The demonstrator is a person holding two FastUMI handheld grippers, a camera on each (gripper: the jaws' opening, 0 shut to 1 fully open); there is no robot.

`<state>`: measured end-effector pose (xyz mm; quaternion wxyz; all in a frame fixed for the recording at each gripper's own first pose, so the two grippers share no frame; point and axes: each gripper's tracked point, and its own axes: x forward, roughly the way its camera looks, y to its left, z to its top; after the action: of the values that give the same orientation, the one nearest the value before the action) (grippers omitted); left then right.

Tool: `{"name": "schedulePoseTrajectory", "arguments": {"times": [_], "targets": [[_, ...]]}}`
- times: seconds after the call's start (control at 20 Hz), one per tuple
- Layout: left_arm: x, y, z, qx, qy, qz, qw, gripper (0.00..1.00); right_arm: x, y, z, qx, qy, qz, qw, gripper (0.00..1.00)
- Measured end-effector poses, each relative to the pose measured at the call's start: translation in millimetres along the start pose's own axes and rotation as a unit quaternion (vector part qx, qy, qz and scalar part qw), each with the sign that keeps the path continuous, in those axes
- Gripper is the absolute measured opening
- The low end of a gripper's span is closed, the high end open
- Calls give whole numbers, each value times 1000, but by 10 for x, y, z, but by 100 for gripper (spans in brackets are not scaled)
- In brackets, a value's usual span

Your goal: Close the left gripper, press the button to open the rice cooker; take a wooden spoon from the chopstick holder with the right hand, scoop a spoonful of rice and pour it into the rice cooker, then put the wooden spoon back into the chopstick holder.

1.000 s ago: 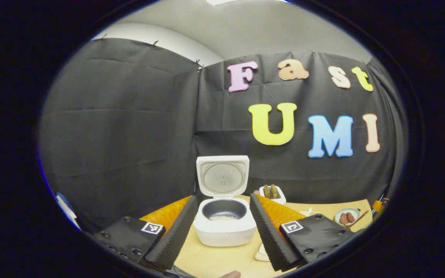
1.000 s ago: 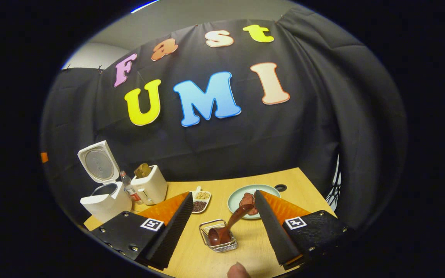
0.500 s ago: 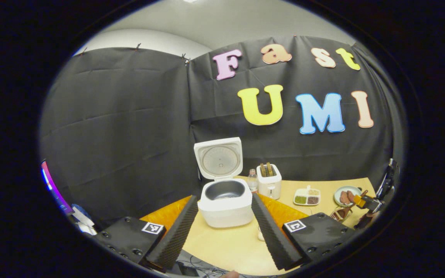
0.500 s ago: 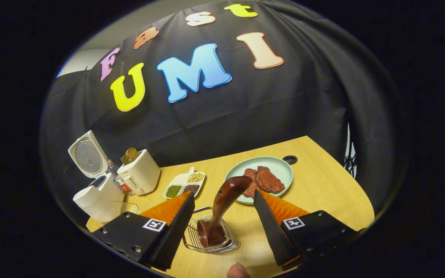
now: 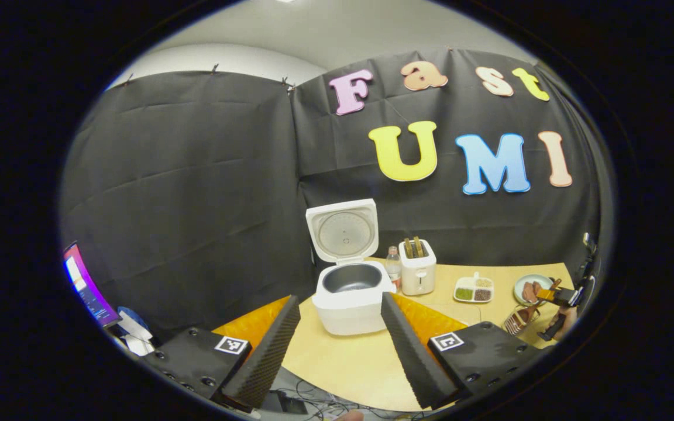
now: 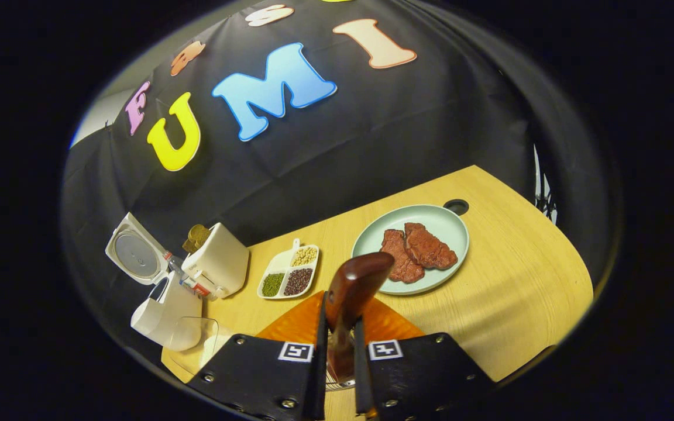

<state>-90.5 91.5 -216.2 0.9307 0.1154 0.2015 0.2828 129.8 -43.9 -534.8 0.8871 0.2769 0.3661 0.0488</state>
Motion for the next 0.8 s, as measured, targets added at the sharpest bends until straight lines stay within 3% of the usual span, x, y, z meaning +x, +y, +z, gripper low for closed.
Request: {"name": "schedulePoseTrajectory", "arguments": {"times": [0.2,0.4,0.65,0.8], "targets": [[-44,116,57,-6,-13,4,1000,94,-42,48,21,-10,21,-1,1000,16],[-65,208,36,-29,-23,-1,999,94,-243,263,292,-39,6,5,999,16],[-102,493,47,-41,-48,-18,998,96,-615,930,574,-82,-20,34,996,16],[-140,808,61,-44,-65,-35,996,98,-775,1417,492,-85,-26,43,995,16]]}}
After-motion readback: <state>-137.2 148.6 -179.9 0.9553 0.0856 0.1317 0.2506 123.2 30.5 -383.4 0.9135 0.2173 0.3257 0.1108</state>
